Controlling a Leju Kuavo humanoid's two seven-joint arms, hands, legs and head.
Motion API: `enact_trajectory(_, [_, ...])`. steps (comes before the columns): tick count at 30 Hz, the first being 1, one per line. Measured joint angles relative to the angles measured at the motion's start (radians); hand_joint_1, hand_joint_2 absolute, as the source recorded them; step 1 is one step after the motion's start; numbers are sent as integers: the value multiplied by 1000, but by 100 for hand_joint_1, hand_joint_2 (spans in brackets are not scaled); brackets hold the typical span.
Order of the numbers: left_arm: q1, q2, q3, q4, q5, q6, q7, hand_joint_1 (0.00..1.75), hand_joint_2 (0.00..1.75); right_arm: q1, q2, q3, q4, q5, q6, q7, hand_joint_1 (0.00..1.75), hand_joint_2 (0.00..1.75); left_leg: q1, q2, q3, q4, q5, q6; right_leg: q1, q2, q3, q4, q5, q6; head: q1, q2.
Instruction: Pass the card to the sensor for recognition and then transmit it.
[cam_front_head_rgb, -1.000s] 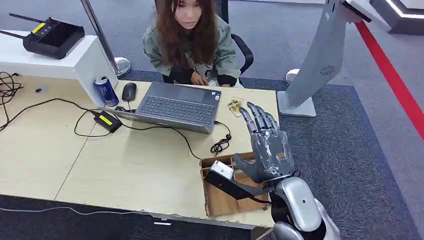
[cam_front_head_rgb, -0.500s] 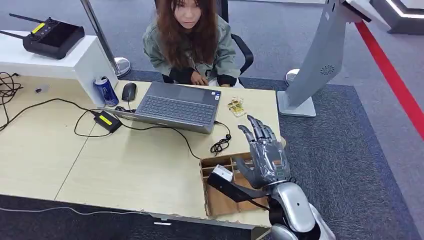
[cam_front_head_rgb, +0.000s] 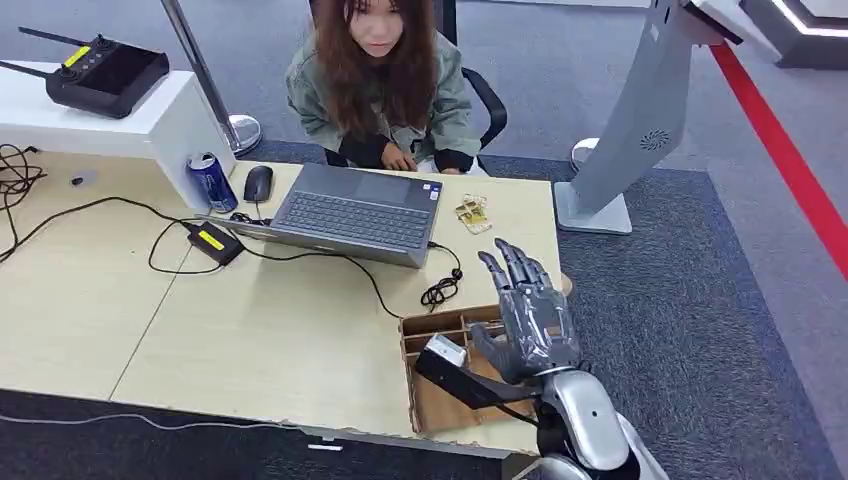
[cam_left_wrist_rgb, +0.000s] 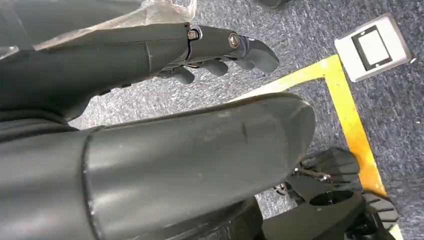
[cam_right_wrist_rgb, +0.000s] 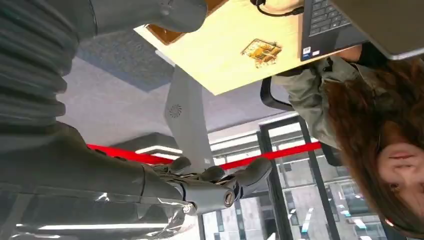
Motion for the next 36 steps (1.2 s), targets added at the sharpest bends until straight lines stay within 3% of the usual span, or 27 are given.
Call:
enact_trajectory(16, [0, 0, 5, 0, 0, -1, 0, 0, 0, 11, -3, 1, 1, -13, 7, 18, 42, 175, 0, 0, 0, 0, 0, 0, 0, 0, 0, 0, 0, 0, 0, 0])
enact_trajectory(36, [0, 0, 6, 0, -5, 1, 3, 0, 0, 16, -5, 4, 93, -24, -25, 28, 40, 175, 0, 0, 0, 0, 0, 0, 0, 0, 0, 0, 0, 0, 0, 0])
